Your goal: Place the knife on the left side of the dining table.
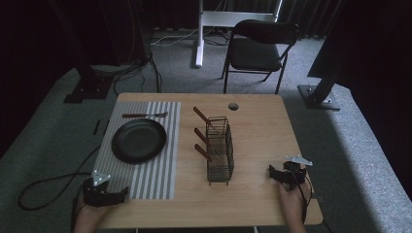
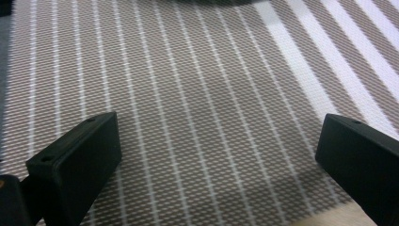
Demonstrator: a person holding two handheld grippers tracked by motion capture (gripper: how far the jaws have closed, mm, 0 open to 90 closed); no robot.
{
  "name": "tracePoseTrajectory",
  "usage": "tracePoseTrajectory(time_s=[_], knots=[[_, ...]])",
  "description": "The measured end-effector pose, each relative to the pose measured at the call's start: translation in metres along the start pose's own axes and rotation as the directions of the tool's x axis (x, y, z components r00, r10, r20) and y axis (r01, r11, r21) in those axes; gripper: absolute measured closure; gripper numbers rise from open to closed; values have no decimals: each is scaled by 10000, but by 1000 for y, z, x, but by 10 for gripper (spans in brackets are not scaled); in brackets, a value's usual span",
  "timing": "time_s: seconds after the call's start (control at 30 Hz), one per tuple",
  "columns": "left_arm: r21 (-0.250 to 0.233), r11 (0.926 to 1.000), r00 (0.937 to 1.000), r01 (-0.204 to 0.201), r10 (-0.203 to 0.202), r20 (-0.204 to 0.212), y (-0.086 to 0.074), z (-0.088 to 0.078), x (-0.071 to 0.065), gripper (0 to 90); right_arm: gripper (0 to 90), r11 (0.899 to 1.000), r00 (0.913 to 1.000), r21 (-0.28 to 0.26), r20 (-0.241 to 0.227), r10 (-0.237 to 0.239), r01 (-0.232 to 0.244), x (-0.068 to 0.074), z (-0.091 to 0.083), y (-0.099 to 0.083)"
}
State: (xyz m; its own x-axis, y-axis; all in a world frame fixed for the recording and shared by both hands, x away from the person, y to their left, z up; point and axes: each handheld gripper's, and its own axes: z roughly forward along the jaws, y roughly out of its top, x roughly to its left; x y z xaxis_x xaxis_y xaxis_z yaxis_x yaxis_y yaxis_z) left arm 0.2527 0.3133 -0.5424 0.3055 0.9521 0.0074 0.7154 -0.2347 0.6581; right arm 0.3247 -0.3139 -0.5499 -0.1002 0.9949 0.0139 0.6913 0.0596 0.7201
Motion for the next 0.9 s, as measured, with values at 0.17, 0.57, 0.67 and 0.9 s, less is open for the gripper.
tracePoseTrajectory(time_s=[0.17,0.57,0.67,0.9], knots=[[36,9994,9988,-357,355,337,5,-1,-12,12,121,10000,10000,1,-1,1,-1,0,0,0],[-693,9924,9887,-1013,1081,1039,27,-11,-38,17,121,10000,10000,1,1,-1,1,0,0,0],[-937,9897,9834,-1085,1207,1354,33,-15,-45,17,121,10000,10000,0,0,0,0,0,0,0],[-1410,9775,9704,-1566,1789,1621,48,-20,-58,18,121,10000,10000,2,1,3,-3,0,0,0]])
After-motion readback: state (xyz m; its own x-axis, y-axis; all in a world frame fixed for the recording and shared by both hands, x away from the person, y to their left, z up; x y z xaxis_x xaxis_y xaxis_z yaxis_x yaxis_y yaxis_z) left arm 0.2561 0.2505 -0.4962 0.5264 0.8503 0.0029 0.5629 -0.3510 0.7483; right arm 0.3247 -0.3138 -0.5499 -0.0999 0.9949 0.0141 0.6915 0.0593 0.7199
